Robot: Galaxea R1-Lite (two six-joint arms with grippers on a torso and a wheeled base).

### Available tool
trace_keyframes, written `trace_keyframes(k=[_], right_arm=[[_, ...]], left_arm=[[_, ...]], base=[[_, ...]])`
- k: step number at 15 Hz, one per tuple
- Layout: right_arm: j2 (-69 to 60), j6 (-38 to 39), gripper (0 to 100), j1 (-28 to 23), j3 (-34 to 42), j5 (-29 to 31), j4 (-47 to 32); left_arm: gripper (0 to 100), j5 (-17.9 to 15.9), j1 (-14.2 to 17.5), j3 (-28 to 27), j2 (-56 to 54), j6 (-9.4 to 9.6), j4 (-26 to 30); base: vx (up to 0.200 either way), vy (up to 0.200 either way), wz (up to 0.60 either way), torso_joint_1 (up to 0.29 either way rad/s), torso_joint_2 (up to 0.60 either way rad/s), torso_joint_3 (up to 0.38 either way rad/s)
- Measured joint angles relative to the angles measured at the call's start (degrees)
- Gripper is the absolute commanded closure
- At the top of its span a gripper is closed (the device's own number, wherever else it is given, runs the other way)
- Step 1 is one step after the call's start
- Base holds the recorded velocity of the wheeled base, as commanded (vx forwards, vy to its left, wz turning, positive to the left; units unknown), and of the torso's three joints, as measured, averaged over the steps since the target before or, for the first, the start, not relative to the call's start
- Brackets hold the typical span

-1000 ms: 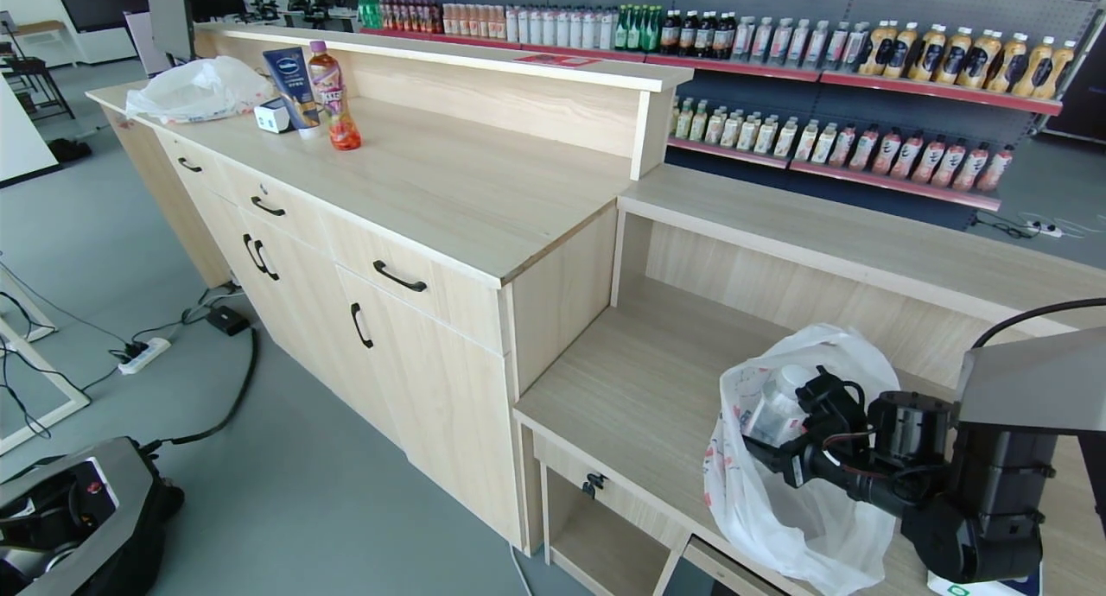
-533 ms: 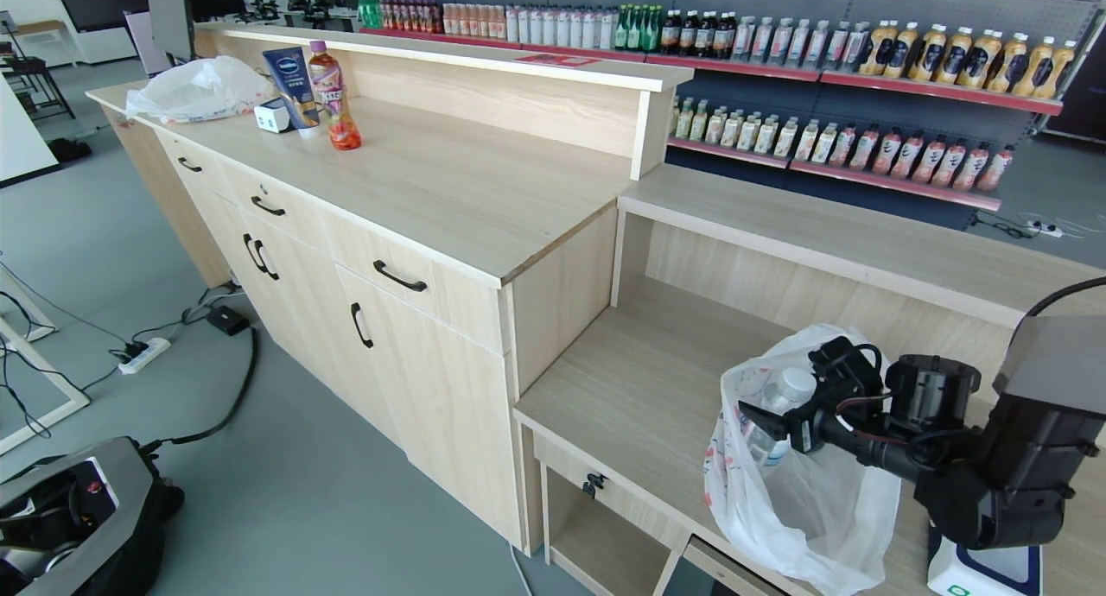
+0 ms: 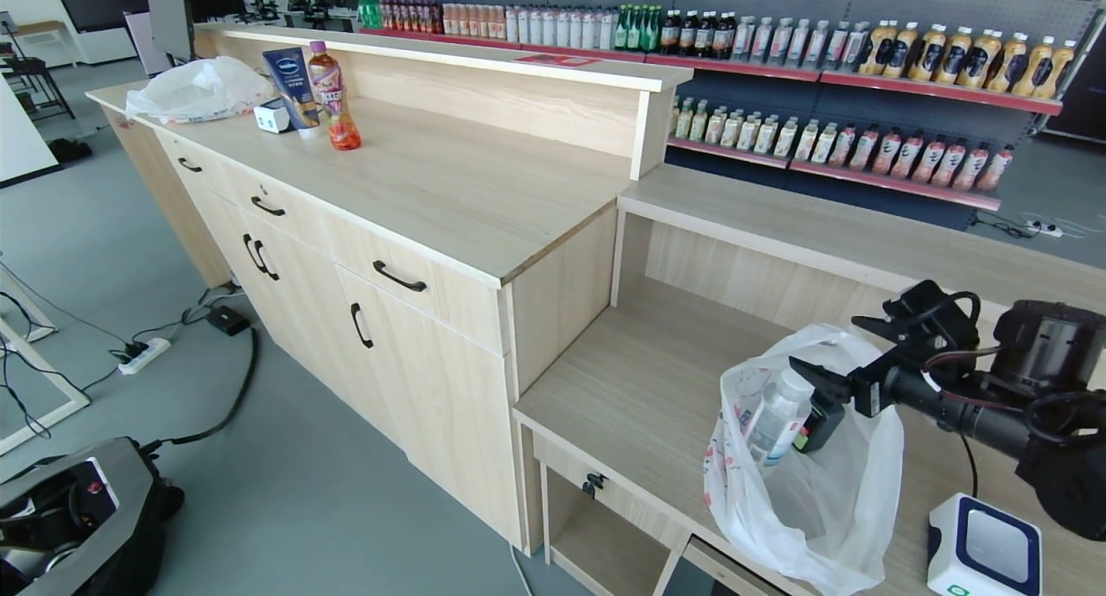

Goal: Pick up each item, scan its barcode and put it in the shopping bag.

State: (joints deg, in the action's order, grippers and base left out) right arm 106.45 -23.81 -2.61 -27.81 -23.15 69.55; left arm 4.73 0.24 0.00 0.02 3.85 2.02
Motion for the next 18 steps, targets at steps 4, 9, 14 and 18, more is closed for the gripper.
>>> trace_keyframes(k=[4, 9, 14, 18], right_arm=[[-12.5, 4.1, 0, -2.3, -1.3, -0.5, -4.3], [-32.0, 5.5, 0, -7.7, -14.9, 3.7, -59.1], [-48.5, 9.6, 0, -9.8, -17.9, 21.0, -73.6], [-57.5, 11.7, 0, -9.8, -8.8, 22.8, -73.2]], left_arm=[[0, 0.0, 0.0, 0.0, 0.0, 0.02, 0.0], [0, 0.0, 0.0, 0.0, 0.0, 0.02, 0.0], [0, 0.0, 0.0, 0.0, 0.0, 0.02, 0.0], [0, 0.0, 0.0, 0.0, 0.0, 0.02, 0.0]], base=[[0.0, 0.0, -0.6, -0.001, 0.0, 0.004], [0.0, 0.0, -0.6, 0.001, 0.0, 0.008], [0.0, 0.0, -0.6, 0.001, 0.0, 0.007], [0.0, 0.0, -0.15, 0.001, 0.0, -0.001]])
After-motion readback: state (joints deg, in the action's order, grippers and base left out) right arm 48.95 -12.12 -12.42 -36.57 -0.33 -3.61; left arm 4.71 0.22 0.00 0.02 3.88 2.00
